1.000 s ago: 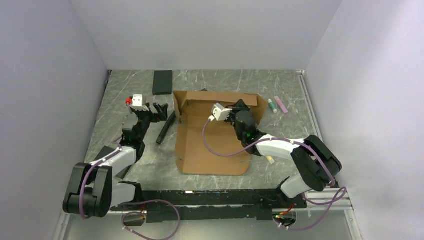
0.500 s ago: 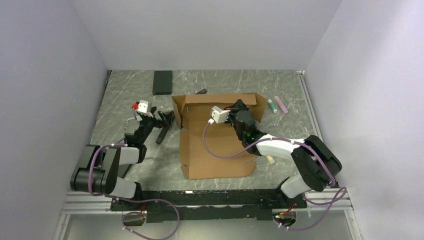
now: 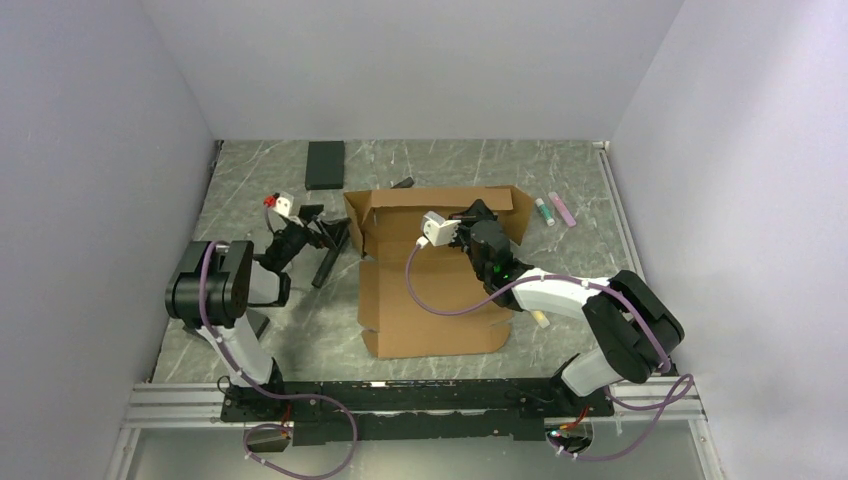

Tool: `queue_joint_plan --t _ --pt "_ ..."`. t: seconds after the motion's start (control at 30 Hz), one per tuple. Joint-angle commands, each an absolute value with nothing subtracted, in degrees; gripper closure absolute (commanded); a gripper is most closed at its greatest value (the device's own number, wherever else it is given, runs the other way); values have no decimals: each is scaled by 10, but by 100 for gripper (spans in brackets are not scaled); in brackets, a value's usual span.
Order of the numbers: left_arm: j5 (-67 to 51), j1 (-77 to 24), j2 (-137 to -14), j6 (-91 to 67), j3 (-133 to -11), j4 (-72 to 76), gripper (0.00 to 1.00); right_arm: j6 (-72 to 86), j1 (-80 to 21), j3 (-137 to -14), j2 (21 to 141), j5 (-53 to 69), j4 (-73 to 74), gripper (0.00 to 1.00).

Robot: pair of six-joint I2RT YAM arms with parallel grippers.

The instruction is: Fold the paper box

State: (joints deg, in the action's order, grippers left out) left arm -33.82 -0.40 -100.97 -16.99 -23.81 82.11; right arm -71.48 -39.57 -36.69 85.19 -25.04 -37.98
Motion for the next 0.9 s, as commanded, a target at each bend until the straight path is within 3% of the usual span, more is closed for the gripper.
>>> queue_joint_plan --t 0.0,0.37,0.87 --pt "-456 25 -1029 -209 -282 889 1 -689 -397 -380 846 -238 -348 100" --pt "-618 49 -1117 -359 -393 890 0 -681 -397 -381 841 -232 -344 100" --pt "-649 19 -1092 -347 -357 890 0 -678 -399 -393 864 -247 -335 100"
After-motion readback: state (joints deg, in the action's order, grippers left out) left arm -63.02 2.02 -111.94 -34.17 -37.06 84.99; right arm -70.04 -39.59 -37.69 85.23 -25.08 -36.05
